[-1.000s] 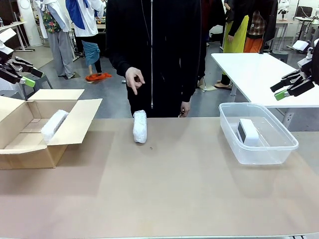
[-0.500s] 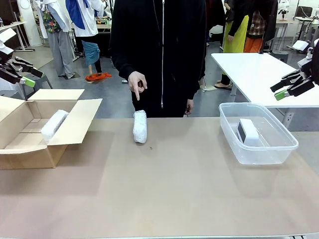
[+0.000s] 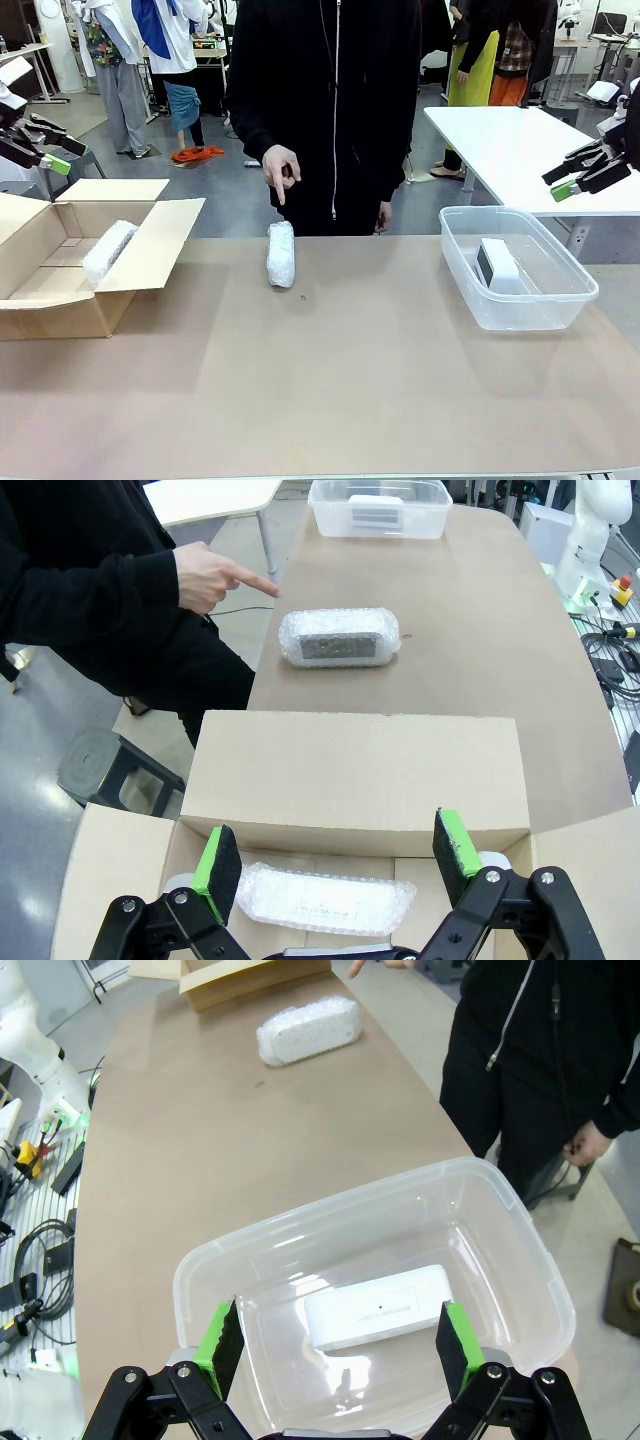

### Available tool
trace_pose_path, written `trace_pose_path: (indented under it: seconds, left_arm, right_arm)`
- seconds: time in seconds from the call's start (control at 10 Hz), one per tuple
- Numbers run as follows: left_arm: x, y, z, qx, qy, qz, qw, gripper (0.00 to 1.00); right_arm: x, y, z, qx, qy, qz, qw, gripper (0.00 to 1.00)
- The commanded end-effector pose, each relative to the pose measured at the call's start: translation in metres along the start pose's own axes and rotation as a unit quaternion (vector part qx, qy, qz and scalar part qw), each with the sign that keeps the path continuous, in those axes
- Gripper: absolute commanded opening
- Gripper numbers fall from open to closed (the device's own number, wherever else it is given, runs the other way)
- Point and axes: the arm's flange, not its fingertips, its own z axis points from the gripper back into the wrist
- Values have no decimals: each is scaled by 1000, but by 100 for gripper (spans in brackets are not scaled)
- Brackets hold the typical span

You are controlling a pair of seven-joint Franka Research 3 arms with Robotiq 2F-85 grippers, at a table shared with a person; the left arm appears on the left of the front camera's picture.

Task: Separate and place wrapped and unwrapped clocks.
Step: Pick up the Digital clock indicated by the person.

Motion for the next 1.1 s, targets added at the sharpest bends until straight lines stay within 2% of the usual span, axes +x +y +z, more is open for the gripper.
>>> trace_pose_path:
  seconds: [0.0,0.5,0.8,1.0]
  left_arm:
    - [-2,-3,-2,3,-11,-8,1000,100]
    - [0,0,0,0,0,0,1000,100]
    - [21,10,-10,20,55,85,995,100]
    - [36,10,-20,32,123,130,983,100]
  right_arm:
    - [1,1,-2,-5,3,-3,1000,100]
    - [1,1,-2,-5,3,-3,1000,100]
    - [1,1,-2,-5,3,-3,1000,100]
    - [1,1,-2,-5,3,-3,1000,100]
